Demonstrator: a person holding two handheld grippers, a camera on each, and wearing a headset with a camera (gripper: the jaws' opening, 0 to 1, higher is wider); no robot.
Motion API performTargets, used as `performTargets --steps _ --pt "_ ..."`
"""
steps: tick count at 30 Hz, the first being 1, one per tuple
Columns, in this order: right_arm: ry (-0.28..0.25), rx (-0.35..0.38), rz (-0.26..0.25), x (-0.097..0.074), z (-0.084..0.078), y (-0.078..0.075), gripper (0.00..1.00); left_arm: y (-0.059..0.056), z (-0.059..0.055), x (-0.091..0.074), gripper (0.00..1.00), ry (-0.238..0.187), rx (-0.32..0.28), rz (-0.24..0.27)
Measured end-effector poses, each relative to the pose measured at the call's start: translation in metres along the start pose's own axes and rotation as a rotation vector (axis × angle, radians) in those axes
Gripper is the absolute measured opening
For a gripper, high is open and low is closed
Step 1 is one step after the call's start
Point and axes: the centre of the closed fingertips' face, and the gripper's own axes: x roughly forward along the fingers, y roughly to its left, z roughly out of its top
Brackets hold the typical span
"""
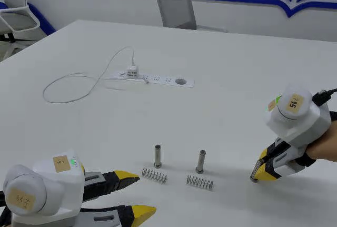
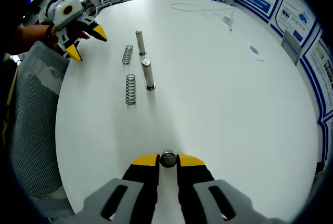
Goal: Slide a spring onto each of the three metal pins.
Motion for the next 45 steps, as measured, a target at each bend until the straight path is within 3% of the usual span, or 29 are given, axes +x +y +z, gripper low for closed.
performTargets --steps 23,35,45 --pt "-0.006 0.031 -0.015 -0.008 -0.014 0.010 0.17 -0.003 0.004 -0.003 0.41 -0.014 0.011 0.001" --pt "-0.016 0.036 -0.006 -0.006 -0.016 0.033 0.17 -0.004 0.006 -0.003 0.41 -0.022 0.019 -0.002" --pt "-0.036 0.010 0.016 -0.001 -0.001 0.055 0.17 -0.004 0.008 -0.003 0.41 -0.024 0.025 -0.006"
